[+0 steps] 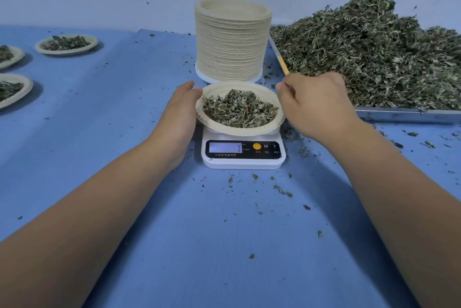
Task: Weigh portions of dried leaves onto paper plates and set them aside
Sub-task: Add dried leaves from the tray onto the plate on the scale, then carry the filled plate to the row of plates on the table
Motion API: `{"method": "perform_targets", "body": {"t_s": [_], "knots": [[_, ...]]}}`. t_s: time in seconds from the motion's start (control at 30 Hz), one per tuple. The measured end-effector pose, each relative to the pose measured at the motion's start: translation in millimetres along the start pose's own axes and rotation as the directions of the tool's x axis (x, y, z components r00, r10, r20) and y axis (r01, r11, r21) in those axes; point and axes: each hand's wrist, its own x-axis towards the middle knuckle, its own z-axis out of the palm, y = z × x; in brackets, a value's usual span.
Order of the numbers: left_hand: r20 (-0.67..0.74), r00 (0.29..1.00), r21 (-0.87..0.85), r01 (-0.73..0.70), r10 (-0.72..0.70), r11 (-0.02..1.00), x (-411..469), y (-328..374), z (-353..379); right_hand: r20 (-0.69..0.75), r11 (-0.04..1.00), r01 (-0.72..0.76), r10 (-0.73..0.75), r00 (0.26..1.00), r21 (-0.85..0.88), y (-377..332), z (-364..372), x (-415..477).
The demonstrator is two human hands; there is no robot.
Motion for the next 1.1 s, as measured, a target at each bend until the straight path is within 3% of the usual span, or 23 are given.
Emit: {"method": "perform_targets", "body": {"t_s": [0.2, 0.33, 0.47, 0.63, 0.9, 1.1], "knots": [[-0.115, 0.976, -0.377, 0.129, -0.185, 0.917, -5, 12, -2, 0.152, 0.954, -0.087, 0.045, 0.987, 0.286, -37, -12, -3], [-0.256, 0.946, -0.443, 0.069, -0.200, 0.894, 0, 24, -34, 0.261, 0.866, -0.111, -0.024, 0.965, 0.487, -70, -18, -6], [-0.357, 0.915, -0.424, 0.021, -0.188, 0.905, 0, 30, -86, 0.355, 0.839, -0.030, -0.197, 0.914, 0.543, -108, -12, -5], [-0.461, 0.865, -0.425, -0.018, -0.199, 0.905, -2, 33, -146, 0.332, 0.817, 0.097, -0.335, 0.882, 0.568, -162, 11, 11], [-0.640, 0.743, -0.406, -0.112, -0.195, 0.907, 25, 21, -221, 0.294, 0.819, 0.152, -0.363, 0.884, 0.552, -255, 79, 68], [-0.607, 0.794, -0.085, -0.100, 0.028, 0.991, 35, 4, -222, 0.335, 0.873, 0.098, -0.284, 0.898, 0.478, -302, 148, 124]]}}
